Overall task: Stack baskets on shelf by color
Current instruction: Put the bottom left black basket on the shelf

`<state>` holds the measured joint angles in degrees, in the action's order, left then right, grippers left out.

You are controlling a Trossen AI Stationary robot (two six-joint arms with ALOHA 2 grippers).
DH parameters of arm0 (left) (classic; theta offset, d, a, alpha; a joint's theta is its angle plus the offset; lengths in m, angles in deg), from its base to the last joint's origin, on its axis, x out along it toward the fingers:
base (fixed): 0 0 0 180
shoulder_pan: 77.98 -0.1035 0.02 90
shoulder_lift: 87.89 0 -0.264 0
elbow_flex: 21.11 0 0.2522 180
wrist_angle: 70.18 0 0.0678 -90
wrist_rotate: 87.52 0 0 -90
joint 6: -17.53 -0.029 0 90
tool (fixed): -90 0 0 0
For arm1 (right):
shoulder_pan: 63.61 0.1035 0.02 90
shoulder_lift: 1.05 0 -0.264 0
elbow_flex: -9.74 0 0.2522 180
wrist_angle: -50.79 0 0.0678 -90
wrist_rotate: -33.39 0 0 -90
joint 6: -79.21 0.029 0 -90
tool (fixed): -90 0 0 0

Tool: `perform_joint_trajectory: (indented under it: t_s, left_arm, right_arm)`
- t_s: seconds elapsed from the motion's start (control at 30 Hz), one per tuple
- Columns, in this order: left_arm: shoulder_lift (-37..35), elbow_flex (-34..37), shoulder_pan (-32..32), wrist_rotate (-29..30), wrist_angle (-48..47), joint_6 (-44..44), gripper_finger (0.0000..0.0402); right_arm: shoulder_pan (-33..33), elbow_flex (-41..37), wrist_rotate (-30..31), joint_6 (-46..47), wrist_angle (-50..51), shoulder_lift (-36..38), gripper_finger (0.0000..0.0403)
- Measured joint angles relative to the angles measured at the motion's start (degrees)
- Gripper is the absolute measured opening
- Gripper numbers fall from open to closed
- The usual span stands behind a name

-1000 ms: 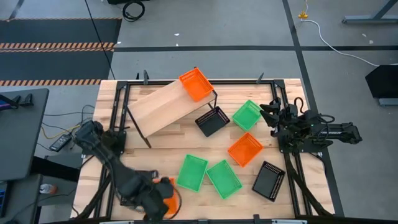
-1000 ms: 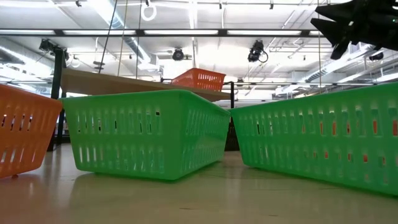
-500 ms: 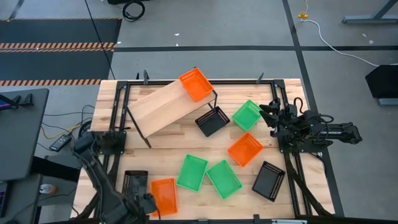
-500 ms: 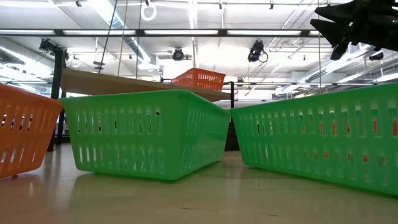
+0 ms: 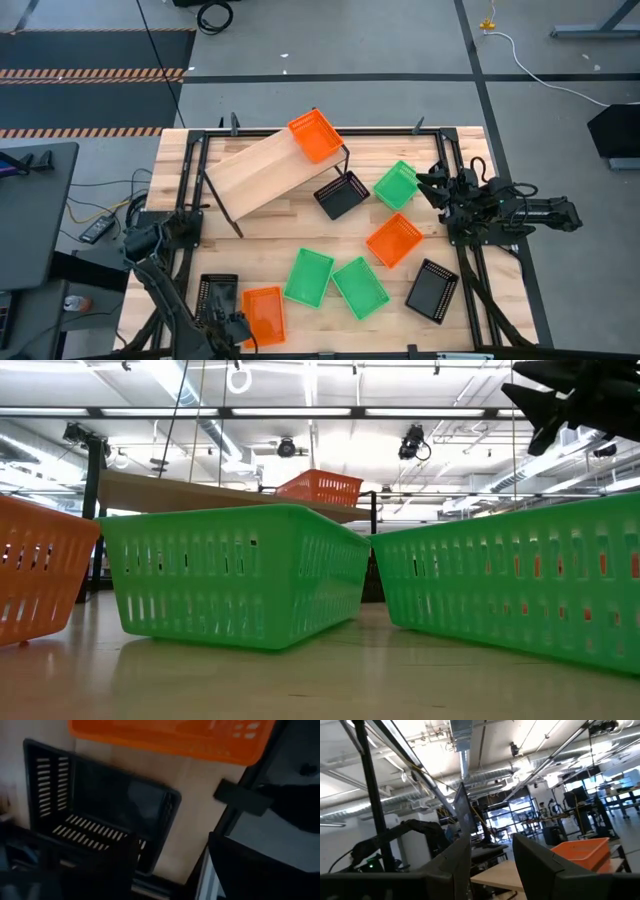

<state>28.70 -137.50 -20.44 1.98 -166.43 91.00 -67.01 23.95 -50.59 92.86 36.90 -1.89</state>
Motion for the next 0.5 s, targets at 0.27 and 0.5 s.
perform_joint_trajectory:
  t_s: [0.27, 0.5]
  left_arm:
    - [0.1, 8.4, 1.6, -2.4, 7.1, 2.5, 0.0218]
    - [0.1, 16.4, 2.0, -1.5, 15.1, 2.1, 0.0216]
  right_arm:
    - [0.0, 0.0, -2.7, 1.6, 0.0, 0.0, 0.0151]
    - [0.0, 0.0, -2.7, 1.9, 0.0, 0.0, 0.0151]
